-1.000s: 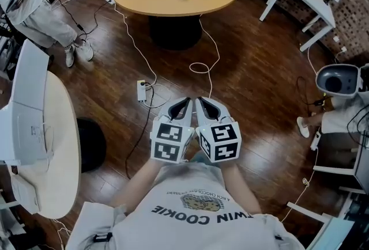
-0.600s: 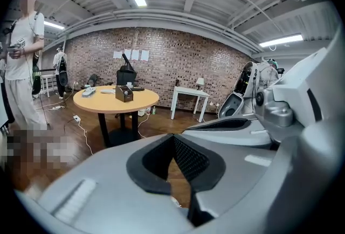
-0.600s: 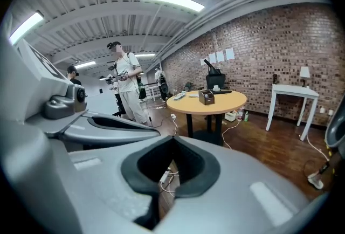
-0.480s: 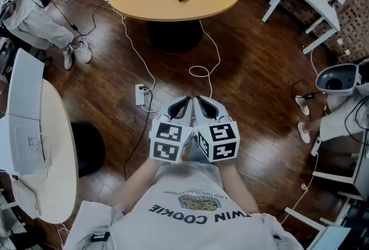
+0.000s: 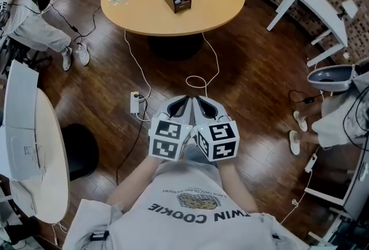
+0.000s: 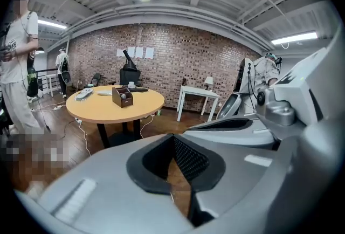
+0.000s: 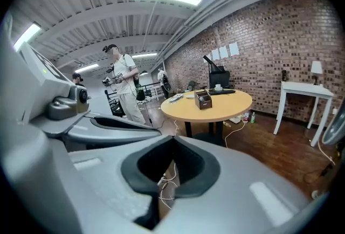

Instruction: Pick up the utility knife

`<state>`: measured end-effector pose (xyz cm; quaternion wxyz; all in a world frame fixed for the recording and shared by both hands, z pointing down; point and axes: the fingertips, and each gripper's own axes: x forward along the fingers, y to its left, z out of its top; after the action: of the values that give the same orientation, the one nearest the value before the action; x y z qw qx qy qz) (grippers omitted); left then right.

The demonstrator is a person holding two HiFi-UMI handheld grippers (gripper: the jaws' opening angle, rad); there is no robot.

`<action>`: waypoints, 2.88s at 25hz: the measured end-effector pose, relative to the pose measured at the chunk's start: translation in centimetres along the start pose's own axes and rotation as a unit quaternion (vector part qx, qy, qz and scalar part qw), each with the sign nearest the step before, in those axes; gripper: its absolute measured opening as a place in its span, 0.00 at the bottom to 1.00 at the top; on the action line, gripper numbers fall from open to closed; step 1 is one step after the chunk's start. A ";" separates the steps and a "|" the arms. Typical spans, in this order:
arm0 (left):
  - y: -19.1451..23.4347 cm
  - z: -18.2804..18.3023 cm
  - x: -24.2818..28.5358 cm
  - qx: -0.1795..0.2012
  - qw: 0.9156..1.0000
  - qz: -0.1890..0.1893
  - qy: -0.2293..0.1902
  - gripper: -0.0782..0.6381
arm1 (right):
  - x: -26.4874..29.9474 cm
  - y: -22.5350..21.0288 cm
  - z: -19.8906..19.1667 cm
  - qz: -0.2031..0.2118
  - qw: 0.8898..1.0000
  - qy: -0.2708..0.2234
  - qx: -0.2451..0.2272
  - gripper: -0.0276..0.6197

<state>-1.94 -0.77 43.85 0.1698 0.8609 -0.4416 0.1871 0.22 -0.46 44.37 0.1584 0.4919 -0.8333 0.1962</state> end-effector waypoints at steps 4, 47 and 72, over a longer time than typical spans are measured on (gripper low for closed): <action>0.1 1.6 3.3 0.009 1.000 0.018 0.011 0.11 | 1.5 -3.3 1.4 0.015 1.000 0.001 -0.003 0.04; 14.1 12.2 22.2 0.016 0.999 0.025 0.013 0.11 | 21.4 -15.1 12.6 0.031 0.999 0.007 -0.027 0.04; 27.0 15.9 32.5 0.292 0.955 0.004 0.048 0.16 | 31.0 -18.4 17.3 -0.027 0.999 -0.012 0.013 0.04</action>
<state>-3.90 -45.58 48.73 -0.0688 0.8612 -0.3628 0.3493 0.72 -40.41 46.59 0.1472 0.5184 -0.8190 0.1973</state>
